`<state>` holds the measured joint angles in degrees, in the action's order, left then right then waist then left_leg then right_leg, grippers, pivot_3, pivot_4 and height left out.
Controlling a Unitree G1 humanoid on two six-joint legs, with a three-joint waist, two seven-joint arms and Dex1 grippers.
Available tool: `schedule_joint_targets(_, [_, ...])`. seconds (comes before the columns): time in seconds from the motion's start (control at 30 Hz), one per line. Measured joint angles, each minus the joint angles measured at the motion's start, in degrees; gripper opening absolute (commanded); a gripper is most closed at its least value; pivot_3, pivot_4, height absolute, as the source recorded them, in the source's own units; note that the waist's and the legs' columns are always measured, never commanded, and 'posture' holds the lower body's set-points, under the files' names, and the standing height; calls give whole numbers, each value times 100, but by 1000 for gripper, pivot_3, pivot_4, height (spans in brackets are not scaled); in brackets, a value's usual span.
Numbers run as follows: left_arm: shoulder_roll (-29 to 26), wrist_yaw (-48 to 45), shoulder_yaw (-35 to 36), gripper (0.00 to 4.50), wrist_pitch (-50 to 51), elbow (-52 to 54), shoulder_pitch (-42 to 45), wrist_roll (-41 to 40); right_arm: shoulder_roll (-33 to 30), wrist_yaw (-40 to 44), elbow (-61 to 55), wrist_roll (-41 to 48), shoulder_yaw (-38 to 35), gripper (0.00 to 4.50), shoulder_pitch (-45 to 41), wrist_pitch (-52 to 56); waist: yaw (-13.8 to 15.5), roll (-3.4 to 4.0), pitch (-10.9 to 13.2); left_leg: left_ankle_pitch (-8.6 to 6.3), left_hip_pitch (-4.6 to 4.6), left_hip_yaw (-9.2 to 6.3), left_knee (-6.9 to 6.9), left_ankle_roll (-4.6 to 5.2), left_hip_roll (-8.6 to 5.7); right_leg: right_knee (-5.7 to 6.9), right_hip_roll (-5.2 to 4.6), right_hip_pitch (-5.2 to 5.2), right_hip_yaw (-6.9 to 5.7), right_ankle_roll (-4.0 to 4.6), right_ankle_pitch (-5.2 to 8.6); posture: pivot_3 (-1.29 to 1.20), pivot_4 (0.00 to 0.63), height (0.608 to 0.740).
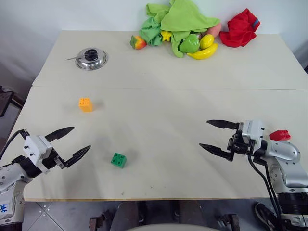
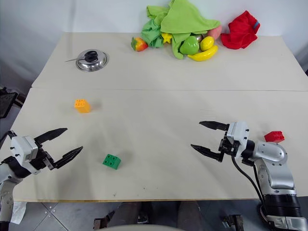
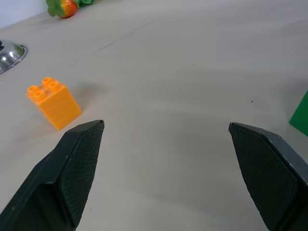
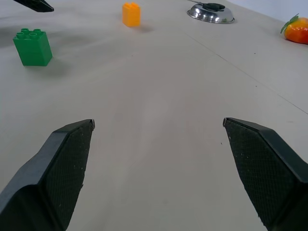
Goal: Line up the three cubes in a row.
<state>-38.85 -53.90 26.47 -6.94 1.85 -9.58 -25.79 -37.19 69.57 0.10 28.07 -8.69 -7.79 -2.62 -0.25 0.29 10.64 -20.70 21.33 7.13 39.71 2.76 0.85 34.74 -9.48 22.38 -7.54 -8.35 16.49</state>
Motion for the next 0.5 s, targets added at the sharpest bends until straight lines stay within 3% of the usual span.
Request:
schedule_joint_targets(0.17, [19, 97, -19, 4373, 379, 126, 28, -211, 138, -161, -72, -9, -20, 4500, 63, -50, 5, 0, 0, 0, 0, -1, 0, 0, 0, 1, 0, 0, 0, 0, 0, 0, 150, 740])
schedule_joint_targets(0.3, [62, 137, -60, 4373, 926, 300, 359, -677, 236, -697, -643, 254, -437, 4500, 583, 104, 46, 0, 0, 0, 3, -9, 1, 0, -2, 1, -1, -3, -1, 0, 0, 0, 150, 740])
schedule_joint_targets(0.5, [133, 199, -571, 4373, 1282, 800, 1074, -824, 562, -2165, -1973, 1021, -2272, 4500, 2193, 678, 148, -3, -3, 0, 4, -5, -4, -1, -9, -2, 2, -2, 1, -1, 0, 0, 150, 740])
